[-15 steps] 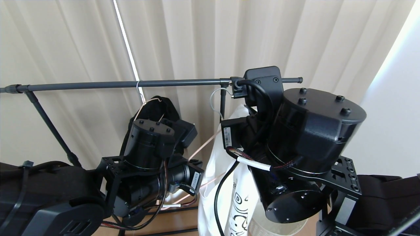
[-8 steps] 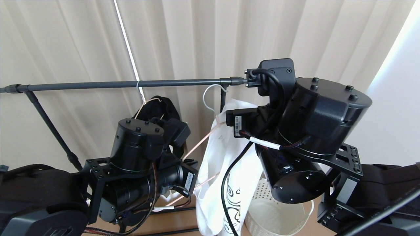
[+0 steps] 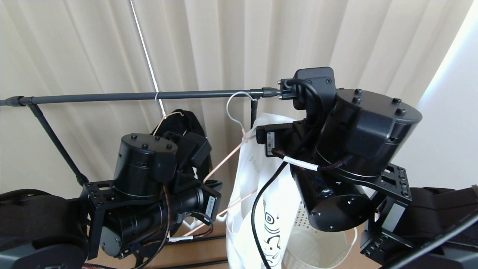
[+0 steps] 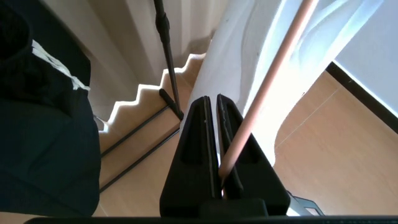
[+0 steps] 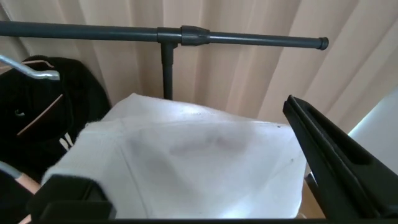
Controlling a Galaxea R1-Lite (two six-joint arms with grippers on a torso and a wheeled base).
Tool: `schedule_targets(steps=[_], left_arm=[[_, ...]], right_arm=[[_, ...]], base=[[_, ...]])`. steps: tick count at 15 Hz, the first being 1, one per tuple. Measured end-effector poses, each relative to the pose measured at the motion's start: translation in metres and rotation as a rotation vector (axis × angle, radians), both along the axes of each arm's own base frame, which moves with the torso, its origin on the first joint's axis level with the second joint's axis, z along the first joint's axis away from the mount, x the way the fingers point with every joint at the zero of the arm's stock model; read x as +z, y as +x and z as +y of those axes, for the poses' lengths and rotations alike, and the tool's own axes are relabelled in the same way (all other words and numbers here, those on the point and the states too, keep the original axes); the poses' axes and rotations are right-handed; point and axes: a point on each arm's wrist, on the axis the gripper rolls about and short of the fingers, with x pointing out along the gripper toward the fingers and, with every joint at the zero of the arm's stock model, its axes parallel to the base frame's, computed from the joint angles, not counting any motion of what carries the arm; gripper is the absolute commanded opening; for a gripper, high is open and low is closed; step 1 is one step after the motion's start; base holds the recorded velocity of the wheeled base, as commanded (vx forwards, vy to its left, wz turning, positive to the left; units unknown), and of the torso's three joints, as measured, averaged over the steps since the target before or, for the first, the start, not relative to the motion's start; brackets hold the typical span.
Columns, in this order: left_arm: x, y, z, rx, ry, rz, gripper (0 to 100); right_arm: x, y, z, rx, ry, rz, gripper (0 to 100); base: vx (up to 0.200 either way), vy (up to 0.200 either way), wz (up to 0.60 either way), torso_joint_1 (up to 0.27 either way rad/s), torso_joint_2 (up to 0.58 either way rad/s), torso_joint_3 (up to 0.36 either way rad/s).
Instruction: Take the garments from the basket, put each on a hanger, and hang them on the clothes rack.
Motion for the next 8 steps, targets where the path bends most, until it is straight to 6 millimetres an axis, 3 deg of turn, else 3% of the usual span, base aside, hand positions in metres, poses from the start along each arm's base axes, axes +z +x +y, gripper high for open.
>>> schedule_targets(steps=[8], left_arm=[[0.009,0.011,0.006,0.054,-0.049,-0.009,0]], right_arm=[[-0.008,-0.010,0.006,0.034,-0.025,0.015,100]], base=[[0.000,0.000,0.00,0.000,0.00,0.000]])
